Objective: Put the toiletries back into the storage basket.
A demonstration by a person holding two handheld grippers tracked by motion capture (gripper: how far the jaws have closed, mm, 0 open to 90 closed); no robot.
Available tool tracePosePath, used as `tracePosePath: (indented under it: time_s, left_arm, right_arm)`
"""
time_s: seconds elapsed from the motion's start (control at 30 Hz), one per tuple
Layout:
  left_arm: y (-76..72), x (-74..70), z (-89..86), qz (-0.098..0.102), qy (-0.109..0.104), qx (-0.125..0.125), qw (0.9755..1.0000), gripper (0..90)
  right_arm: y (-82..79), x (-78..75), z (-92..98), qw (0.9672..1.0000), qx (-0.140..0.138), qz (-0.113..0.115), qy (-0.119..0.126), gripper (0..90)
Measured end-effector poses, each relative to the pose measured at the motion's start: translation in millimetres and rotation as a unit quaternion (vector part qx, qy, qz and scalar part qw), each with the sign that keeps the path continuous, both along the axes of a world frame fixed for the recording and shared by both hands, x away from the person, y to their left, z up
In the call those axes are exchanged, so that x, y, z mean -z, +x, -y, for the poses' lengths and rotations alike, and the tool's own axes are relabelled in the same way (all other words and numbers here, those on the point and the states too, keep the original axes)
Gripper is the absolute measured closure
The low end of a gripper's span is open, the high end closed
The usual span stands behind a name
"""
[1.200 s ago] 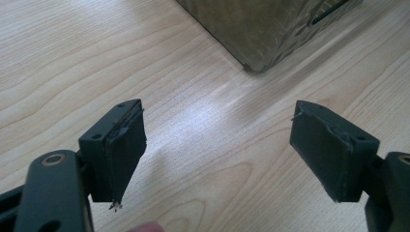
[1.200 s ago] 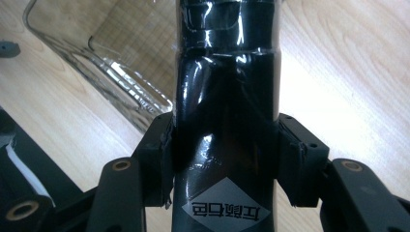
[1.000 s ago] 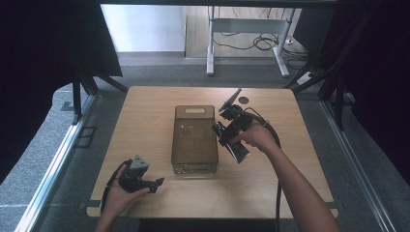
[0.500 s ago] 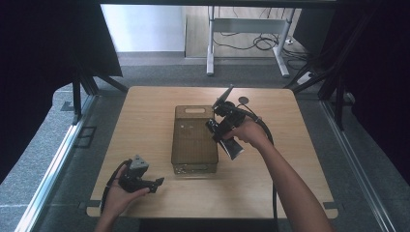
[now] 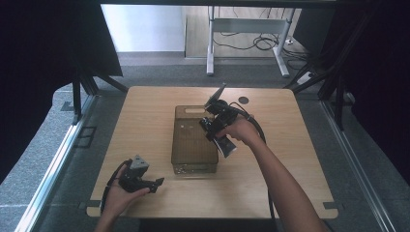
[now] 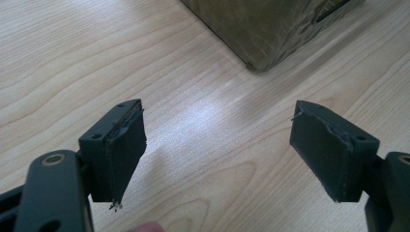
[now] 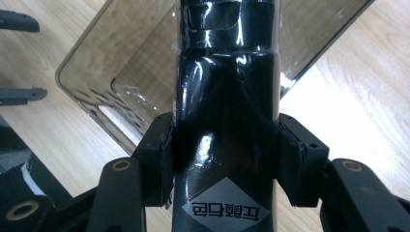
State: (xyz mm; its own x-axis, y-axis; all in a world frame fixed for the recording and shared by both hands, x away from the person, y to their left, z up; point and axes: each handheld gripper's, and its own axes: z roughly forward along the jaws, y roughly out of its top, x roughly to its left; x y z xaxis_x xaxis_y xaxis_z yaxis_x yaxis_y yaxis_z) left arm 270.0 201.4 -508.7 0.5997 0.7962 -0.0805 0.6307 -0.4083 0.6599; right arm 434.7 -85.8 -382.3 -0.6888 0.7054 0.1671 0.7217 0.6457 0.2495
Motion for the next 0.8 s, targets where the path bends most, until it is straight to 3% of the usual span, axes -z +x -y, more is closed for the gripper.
tracePosePath:
  time_s: [0.8]
  left_arm:
    - [0.1,-0.6,-0.8,0.001,-0.003,0.002,1.0000,20.8]
  right_arm:
    - [14.6,8.7,-35.0,0.9992,0.023,-0.031,0.010,46.5]
